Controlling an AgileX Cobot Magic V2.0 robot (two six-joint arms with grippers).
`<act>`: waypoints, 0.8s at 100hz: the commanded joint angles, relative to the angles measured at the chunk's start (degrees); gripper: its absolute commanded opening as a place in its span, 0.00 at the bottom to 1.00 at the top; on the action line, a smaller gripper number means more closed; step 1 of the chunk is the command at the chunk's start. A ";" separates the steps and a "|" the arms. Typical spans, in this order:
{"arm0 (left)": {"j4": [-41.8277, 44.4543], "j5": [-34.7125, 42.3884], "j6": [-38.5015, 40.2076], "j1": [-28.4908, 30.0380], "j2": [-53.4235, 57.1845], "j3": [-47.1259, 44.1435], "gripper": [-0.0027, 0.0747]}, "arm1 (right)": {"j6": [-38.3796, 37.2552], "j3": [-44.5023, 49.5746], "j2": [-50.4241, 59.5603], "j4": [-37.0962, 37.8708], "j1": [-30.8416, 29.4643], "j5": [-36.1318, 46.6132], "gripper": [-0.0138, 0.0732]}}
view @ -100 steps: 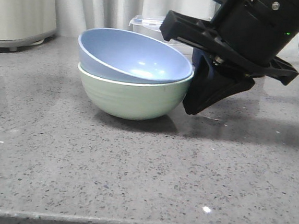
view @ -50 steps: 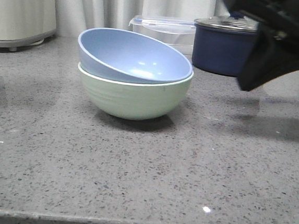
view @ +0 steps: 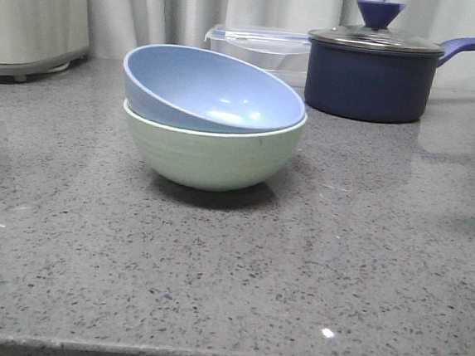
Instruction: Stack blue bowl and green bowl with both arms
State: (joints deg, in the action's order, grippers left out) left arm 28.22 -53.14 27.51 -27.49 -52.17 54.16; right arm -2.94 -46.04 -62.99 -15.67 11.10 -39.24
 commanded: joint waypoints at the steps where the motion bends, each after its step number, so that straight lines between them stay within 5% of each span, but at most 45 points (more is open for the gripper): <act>1: 1.68 4.58 1.31 -0.24 2.62 -0.60 0.01 | 0.53 -0.25 3.89 0.13 -0.92 3.12 0.07; 80: -1.49 8.83 1.42 -0.24 25.58 -19.39 0.01 | 0.53 17.20 32.70 2.02 -1.07 11.45 0.07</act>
State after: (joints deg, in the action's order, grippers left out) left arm 26.22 -48.61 28.33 -27.49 -28.40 34.92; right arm -2.94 -28.59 -32.99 -13.79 10.48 -32.02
